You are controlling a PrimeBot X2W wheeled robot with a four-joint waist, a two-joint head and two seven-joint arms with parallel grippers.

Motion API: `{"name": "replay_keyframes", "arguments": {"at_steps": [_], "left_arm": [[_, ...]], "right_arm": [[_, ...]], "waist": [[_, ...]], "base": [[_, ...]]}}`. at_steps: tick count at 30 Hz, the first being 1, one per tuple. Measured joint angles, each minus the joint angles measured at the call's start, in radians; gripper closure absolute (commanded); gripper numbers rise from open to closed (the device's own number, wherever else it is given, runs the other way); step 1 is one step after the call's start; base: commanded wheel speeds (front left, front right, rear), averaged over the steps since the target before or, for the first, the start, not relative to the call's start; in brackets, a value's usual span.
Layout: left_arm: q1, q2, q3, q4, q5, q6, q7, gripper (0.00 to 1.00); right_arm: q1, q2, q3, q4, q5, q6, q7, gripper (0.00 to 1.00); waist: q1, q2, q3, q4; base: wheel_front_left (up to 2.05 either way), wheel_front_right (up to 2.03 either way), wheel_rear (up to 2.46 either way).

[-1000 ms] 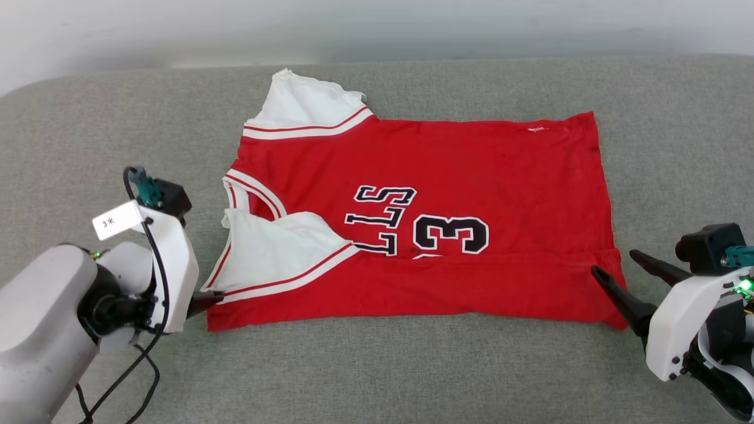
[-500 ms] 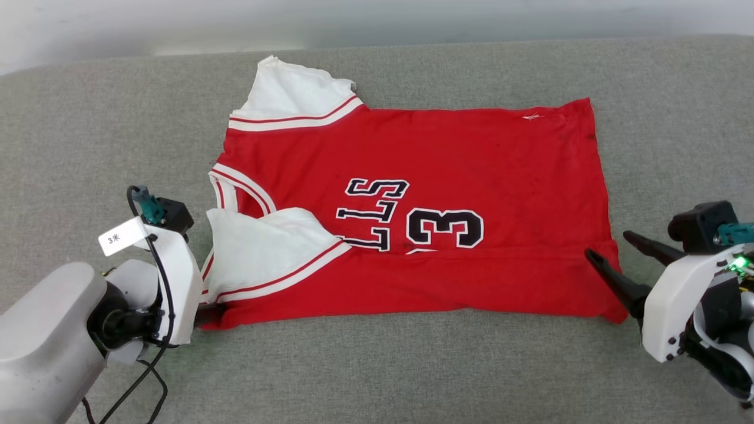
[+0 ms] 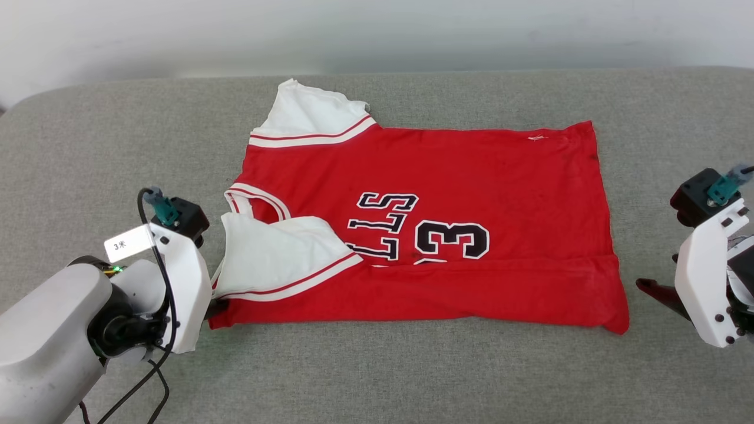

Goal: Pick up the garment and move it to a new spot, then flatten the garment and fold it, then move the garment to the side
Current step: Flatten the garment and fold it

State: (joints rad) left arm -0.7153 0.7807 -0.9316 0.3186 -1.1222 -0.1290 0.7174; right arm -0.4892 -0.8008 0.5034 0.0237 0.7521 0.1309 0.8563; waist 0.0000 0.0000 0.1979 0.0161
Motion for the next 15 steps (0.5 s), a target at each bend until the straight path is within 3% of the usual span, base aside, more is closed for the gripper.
{"name": "replay_keyframes", "arguments": {"at_steps": [3, 6, 11, 15], "left_arm": [[-0.015, 0.006, -0.006, -0.026, -0.006, 0.0, -0.014, 1.0], [-0.032, 0.009, -0.009, -0.036, -0.006, 0.0, -0.02, 1.0], [-0.054, 0.007, -0.023, -0.05, 0.003, 0.0, -0.027, 1.0], [-0.061, 0.003, -0.035, -0.054, 0.005, 0.0, -0.036, 1.0]], "right_arm": [[-0.032, 0.006, 0.025, 0.035, 0.022, 0.0, 0.09, 0.0], [-0.049, 0.046, 0.035, 0.091, 0.02, 0.0, 0.112, 0.0], [-0.051, 0.134, 0.056, 0.212, 0.003, 0.0, 0.089, 0.0], [-0.048, 0.157, 0.097, 0.267, -0.002, -0.001, 0.057, 0.0]], "waist": [[0.0, 0.0, 0.012, 0.008], [0.0001, 0.0, 0.029, 0.013], [0.0001, 0.0, 0.063, 0.022], [0.0, 0.0, 0.087, 0.031]], "base": [[0.0, 0.0, 0.0], [0.0, 0.0, 0.0], [0.0, 0.0, 0.0], [0.0, 0.0, 0.0]]}}
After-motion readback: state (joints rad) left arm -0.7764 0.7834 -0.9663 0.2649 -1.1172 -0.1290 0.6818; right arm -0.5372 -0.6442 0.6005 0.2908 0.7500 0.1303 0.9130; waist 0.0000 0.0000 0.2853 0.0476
